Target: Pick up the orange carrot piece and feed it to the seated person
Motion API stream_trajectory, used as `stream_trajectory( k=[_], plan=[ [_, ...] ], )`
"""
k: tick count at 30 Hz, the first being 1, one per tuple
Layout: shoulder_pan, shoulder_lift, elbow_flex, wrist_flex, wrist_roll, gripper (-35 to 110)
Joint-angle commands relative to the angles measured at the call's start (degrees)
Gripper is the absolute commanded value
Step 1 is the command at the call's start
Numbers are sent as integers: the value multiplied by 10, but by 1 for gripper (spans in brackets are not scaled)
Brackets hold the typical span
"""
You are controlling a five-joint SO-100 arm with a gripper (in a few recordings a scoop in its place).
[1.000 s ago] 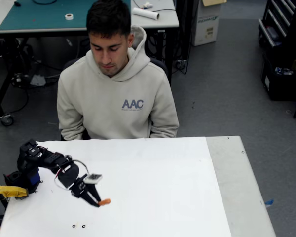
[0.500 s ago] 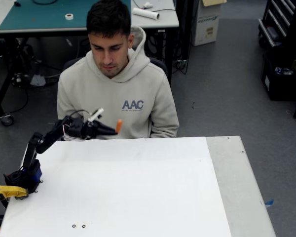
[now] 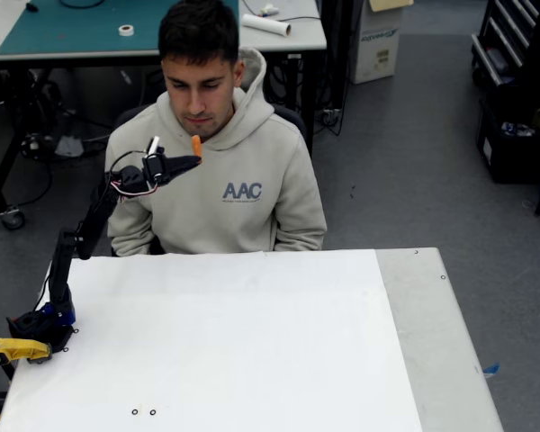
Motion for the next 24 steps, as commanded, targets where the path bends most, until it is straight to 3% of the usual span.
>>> stream_trajectory(
  k=[1, 6, 24],
  plan=[
    [-27, 4, -38, -6, -76, -3],
    [-64, -12, -40, -7, -133, -3],
    [-127, -170, -259, -6, -144, -3]
  ],
)
